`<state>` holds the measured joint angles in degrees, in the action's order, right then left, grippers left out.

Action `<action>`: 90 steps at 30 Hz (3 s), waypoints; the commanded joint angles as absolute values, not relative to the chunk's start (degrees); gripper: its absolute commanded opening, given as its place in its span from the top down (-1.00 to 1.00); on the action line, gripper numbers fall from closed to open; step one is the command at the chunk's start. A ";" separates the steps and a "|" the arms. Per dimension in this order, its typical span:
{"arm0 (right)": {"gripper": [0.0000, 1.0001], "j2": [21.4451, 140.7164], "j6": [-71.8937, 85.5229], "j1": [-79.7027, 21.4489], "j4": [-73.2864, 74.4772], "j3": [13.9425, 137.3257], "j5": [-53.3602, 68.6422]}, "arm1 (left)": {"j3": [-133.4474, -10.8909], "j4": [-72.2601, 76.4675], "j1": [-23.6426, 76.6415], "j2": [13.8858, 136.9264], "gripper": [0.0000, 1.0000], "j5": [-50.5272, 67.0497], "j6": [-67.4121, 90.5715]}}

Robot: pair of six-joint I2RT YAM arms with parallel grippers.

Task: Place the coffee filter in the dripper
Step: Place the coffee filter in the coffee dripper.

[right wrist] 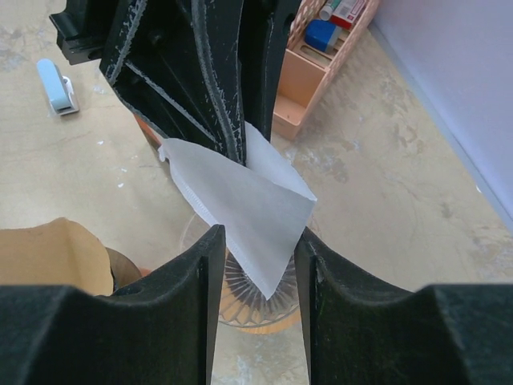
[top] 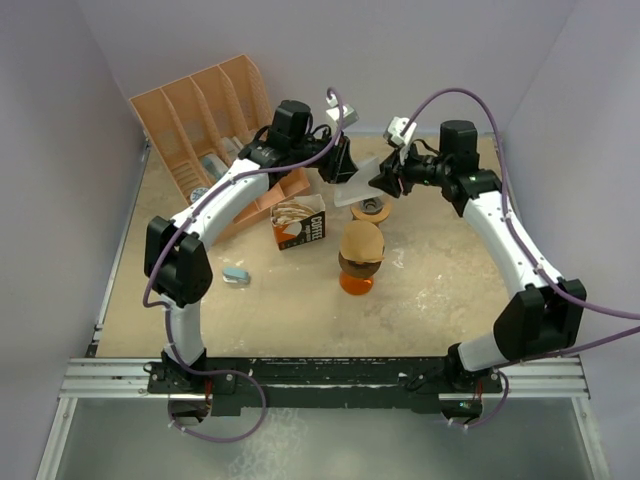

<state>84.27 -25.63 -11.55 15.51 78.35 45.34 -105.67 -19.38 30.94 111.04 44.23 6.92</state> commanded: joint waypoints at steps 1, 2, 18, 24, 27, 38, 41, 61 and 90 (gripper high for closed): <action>0.14 81.67 -25.13 -11.10 14.11 78.05 44.13 | -107.96 -17.01 31.29 110.09 0.65 45.43 8.86; 0.12 81.32 -25.15 -11.01 14.34 78.05 43.93 | -107.79 -17.05 31.29 110.00 0.63 45.48 8.89; -0.06 78.05 -28.66 -10.90 19.17 82.12 40.97 | -107.11 -18.52 31.29 109.24 0.38 45.23 8.68; -0.10 79.04 -34.99 -10.96 24.06 84.48 41.49 | -106.96 -19.46 31.37 109.34 0.39 44.23 7.40; -0.11 80.45 -41.23 -10.99 27.79 86.90 42.27 | -107.26 -20.11 31.53 109.55 0.52 44.19 6.39; -0.12 85.54 -57.42 -12.39 37.23 91.62 42.89 | -107.59 -21.01 32.74 109.60 1.00 44.76 2.24; -0.11 86.40 -59.33 -12.47 38.60 91.59 42.78 | -108.56 -22.73 32.78 109.81 1.00 44.57 0.31; -0.08 81.83 -56.75 -12.57 34.94 90.42 44.90 | -118.04 -33.99 32.86 114.30 1.00 44.48 -5.07; 0.04 82.63 -57.09 -17.06 34.50 84.92 44.28 | -117.55 -33.36 32.86 114.15 1.00 46.71 -3.18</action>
<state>82.04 -57.21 -16.86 35.88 85.25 44.45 -115.28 -34.89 32.71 114.50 44.77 -3.62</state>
